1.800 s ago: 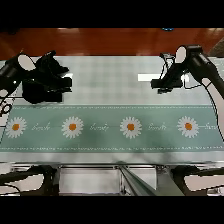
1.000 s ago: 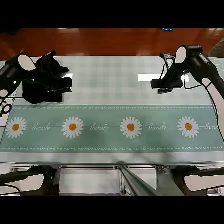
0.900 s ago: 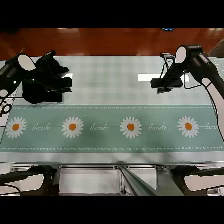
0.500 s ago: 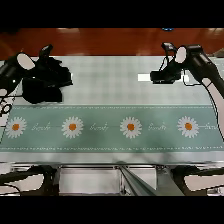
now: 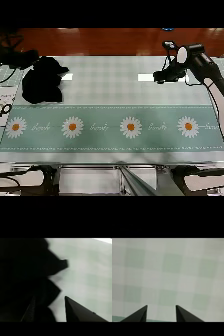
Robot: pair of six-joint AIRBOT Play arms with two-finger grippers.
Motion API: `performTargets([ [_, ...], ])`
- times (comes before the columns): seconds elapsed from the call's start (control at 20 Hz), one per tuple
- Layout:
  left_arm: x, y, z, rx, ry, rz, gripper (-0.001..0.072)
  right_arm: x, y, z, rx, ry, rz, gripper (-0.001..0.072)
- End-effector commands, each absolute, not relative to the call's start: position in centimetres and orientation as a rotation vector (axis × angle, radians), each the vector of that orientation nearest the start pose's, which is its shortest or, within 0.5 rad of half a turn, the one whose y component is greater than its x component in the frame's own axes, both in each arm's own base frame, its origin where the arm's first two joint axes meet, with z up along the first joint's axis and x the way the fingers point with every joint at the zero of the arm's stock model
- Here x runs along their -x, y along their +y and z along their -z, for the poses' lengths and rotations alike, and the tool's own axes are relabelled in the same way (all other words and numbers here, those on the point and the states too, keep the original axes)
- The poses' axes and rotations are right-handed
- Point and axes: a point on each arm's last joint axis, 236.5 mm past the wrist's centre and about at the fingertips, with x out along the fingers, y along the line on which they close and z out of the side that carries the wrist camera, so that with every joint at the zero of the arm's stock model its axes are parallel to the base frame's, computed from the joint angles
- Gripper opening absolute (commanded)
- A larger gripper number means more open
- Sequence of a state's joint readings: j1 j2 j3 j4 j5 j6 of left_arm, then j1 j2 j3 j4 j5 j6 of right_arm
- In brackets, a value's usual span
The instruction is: Fold the shirts.
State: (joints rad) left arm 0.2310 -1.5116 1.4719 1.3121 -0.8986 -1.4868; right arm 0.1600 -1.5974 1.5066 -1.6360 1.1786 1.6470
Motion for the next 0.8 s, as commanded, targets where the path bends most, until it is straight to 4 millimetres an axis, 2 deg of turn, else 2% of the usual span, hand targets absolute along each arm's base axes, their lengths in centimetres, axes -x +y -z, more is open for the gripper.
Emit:
performTargets([
  [0.0, -50.3, 11.9, -1.7, 0.235, 1.000, -0.094, 0.0470, -46.3, 6.7, 0.5, 0.074, 1.267, -0.077, 0.0418],
  [0.15, -50.5, 13.3, 2.4, 0.143, 1.068, -0.111, 0.0470, -45.8, 6.8, 0.6, 0.065, 1.288, -0.075, 0.0418],
  [0.3, -49.5, 13.1, 6.4, 0.064, 1.184, -0.102, 0.0470, -45.7, 7.4, 0.6, 0.038, 1.289, -0.090, 0.0410],
  [0.45, -49.3, 12.4, 8.2, -0.011, 1.233, -0.087, 0.0469, -45.6, 8.3, 0.6, -0.001, 1.293, -0.115, 0.0409],
  [0.6, -49.1, 11.7, 8.2, 0.016, 1.256, -0.094, 0.0454, -45.6, 8.3, 0.6, -0.001, 1.293, -0.114, 0.0410],
  [0.65, -48.7, 11.5, 7.7, 0.031, 1.283, -0.097, 0.0225, -45.5, 8.3, 0.5, 0.000, 1.296, -0.115, 0.0410],
  [0.7, -48.3, 11.4, 6.9, 0.038, 1.311, -0.091, 0.0050, -45.4, 8.3, 0.4, 0.001, 1.299, -0.115, 0.0410],
  [0.75, -48.1, 11.0, 5.7, 0.051, 1.332, -0.081, 0.0020, -45.3, 8.2, 0.1, 0.005, 1.295, -0.116, 0.0410],
])
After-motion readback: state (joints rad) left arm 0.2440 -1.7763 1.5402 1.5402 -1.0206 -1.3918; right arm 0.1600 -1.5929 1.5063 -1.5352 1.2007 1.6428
